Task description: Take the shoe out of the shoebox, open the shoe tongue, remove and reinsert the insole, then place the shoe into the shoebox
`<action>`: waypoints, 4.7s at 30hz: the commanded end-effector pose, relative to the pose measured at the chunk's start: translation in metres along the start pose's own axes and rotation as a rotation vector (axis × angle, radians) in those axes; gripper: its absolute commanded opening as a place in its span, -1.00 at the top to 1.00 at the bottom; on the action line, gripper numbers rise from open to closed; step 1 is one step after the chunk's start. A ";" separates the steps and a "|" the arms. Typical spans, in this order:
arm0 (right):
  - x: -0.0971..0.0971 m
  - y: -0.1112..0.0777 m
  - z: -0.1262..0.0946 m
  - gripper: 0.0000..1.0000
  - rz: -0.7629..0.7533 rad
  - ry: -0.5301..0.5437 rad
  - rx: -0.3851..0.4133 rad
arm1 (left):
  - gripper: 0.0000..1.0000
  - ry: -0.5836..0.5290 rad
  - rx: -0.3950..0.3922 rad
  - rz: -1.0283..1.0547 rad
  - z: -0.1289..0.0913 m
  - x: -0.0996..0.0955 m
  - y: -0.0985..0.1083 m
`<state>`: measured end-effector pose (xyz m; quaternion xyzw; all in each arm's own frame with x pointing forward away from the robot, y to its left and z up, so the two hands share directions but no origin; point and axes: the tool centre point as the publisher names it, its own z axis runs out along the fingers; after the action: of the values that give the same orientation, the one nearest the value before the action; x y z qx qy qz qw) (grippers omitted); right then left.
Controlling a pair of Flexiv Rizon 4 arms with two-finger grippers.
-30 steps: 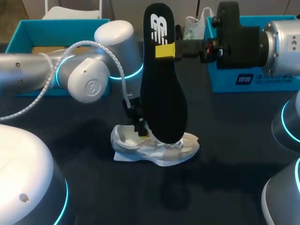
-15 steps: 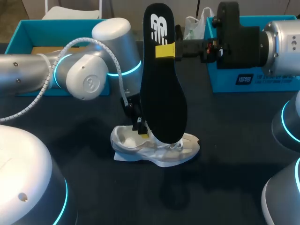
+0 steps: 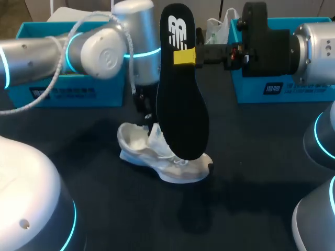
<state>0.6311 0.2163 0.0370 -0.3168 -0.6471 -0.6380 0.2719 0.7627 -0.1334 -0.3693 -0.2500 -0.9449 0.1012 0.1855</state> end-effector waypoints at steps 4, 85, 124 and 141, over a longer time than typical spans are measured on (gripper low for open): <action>-0.001 0.001 0.004 1.00 0.001 -0.002 0.000 | 1.00 -0.029 -0.208 0.263 -0.018 0.000 -0.004; -0.001 0.001 0.004 1.00 0.001 -0.002 0.000 | -0.09 0.451 -0.391 0.933 0.046 -0.043 -0.061; -0.005 0.021 -0.036 1.00 -0.054 -0.055 -0.222 | -1.00 -0.279 0.031 1.075 -0.095 -0.036 -0.086; -0.066 0.040 -0.071 1.00 0.377 -0.150 -0.284 | -1.00 -0.623 0.127 1.118 -0.155 0.003 -0.071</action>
<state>0.6979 0.1429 0.0146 -0.4981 -0.4958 -0.6512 0.2864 0.7998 -0.1952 -0.2169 -0.6899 -0.6872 0.2223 -0.0488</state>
